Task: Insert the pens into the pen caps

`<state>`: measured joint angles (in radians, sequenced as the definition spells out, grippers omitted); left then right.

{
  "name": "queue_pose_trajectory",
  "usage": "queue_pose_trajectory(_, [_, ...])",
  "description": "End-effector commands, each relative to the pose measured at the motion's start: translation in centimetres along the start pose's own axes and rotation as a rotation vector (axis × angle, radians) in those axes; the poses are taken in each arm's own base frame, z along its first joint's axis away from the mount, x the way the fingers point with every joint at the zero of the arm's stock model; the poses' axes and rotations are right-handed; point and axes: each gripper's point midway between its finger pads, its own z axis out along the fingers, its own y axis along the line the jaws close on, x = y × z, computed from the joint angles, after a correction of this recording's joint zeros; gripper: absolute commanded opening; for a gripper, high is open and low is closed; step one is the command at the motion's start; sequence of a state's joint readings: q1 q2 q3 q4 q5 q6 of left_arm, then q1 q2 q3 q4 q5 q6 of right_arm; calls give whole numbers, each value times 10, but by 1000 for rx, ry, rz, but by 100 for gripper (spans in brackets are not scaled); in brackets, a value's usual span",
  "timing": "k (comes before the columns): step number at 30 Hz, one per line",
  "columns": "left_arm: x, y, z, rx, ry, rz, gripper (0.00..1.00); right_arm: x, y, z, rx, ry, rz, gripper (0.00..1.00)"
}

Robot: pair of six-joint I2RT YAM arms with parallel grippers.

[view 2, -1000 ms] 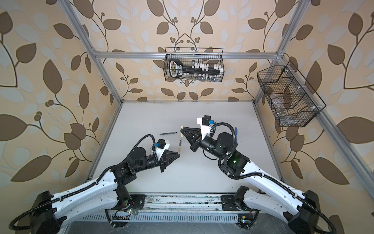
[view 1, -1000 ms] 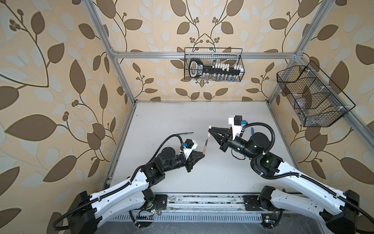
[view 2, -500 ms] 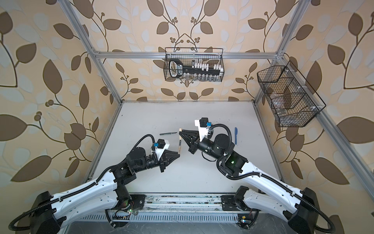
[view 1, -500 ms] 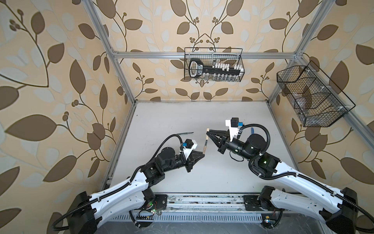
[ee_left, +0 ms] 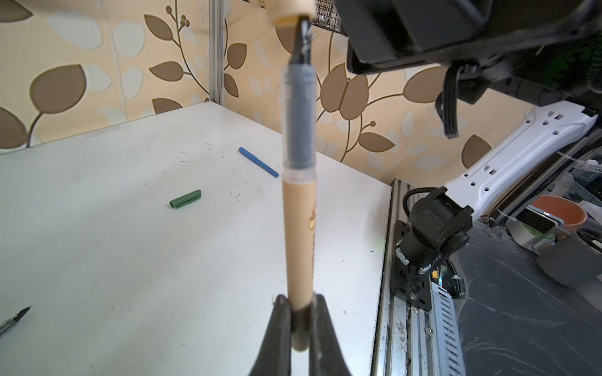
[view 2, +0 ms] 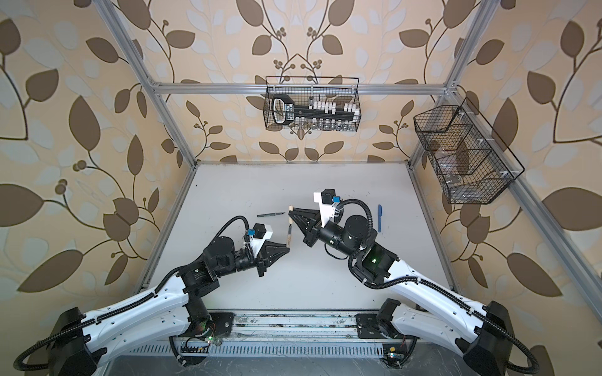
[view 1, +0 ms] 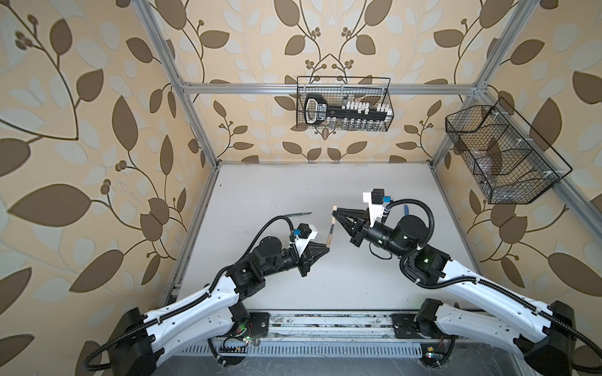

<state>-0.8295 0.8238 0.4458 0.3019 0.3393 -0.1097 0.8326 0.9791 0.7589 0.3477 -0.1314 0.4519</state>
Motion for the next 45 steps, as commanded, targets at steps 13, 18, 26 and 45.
queue_pose_trajectory(13, [-34, -1, -5, -8, -92, 42, 0, 15, 8, -5, -34, 16, 25, 0])
queue_pose_trajectory(18, [-33, 2, -4, -6, -88, 28, 0, 16, 10, -6, -36, 19, 13, 0])
queue_pose_trajectory(26, [-47, -4, -6, 27, -126, 30, 0, 28, 0, -6, 34, 23, -32, 1])
queue_pose_trajectory(45, [-53, -7, 2, 50, -86, 42, 0, 46, -8, -9, 69, 146, -77, 39])
